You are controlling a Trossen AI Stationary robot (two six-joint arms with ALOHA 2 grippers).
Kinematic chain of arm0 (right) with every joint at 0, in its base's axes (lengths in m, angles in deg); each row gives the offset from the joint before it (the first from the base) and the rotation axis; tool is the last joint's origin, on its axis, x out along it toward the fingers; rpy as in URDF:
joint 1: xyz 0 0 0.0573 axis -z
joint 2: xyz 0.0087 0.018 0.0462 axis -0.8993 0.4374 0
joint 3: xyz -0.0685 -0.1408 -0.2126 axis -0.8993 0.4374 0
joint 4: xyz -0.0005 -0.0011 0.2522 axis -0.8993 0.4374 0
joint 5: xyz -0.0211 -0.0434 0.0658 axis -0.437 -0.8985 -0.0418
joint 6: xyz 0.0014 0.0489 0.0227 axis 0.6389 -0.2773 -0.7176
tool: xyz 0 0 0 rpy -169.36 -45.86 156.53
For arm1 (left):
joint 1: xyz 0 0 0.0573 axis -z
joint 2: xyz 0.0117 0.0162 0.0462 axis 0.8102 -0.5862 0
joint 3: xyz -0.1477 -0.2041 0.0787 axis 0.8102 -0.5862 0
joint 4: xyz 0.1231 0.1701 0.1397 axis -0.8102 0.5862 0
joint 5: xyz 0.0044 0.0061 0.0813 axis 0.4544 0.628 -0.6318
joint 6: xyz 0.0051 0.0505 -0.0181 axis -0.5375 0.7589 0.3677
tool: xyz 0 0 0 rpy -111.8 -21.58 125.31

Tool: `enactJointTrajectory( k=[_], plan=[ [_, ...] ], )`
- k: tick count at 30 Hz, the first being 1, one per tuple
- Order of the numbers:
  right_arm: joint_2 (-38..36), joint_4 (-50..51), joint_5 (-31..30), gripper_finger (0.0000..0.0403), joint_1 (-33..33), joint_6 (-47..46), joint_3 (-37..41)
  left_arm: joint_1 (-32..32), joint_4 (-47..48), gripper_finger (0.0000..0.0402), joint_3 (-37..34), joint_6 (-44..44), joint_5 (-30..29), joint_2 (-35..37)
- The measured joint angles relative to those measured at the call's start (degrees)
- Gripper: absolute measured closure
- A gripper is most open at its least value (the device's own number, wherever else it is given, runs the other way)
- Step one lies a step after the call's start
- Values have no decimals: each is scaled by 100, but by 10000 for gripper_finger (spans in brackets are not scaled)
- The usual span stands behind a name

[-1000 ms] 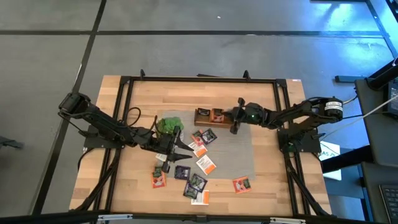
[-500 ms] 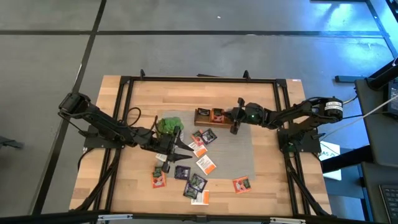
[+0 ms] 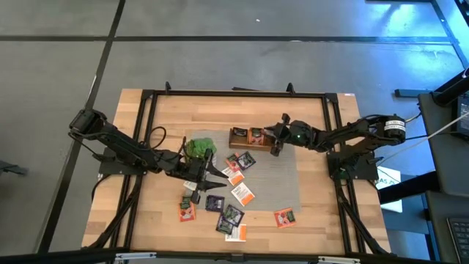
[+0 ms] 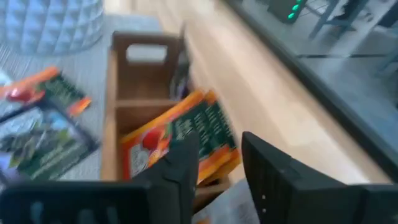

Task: Pick & Place Tea
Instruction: Put the orange tea bag into the middle section of the wooden organizer

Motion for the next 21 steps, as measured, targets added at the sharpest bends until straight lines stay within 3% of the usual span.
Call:
enactJointTrajectory(
  k=[7,15,21],
  plan=[
    [-925,30,190,254,-278,-286,-23,0,15,284,4,-71,31,-95],
    [-1896,270,1965,254,-1294,-136,-26,-246,511,283,526,-116,71,-610],
    [-2190,460,1595,254,-2237,-111,-26,-533,860,281,1246,-236,225,-1370]
  ],
)
